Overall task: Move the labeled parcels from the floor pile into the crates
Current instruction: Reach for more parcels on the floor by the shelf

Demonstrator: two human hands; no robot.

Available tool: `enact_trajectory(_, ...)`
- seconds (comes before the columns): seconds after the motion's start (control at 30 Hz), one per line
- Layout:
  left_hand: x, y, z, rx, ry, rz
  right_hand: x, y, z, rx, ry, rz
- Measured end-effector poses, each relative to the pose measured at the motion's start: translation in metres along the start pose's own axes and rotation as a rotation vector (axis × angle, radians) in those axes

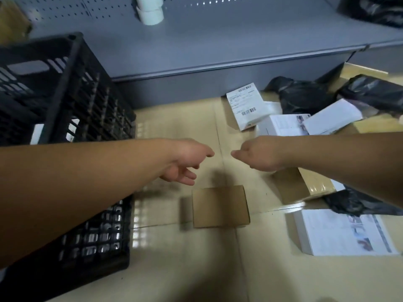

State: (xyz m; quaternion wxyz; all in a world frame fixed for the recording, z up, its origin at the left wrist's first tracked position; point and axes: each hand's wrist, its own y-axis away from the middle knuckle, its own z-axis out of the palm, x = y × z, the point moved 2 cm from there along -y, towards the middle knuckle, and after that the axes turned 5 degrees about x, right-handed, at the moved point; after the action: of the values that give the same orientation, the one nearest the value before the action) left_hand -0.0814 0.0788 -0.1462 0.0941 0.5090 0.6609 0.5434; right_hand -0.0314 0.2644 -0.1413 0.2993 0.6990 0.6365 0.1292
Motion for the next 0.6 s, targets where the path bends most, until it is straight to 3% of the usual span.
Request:
enact_trajectory(0.2,-0.025,-0.013,0.031,-0.032,-0.14,-0.102,0.005,-0.003,0.042,-0.158,-0.09,0.072)
enact_trajectory(0.43,-0.049,-0.015,0.042,-0.196,-0.05,-0.26,0.009,0.01,0.074,-0.362,-0.821,0.43)
enact_trajectory(0.6,-0.045,-0.012,0.032,-0.188,-0.014,-0.216,0.007,0.009,0.069,-0.341,-0.982,0.471)
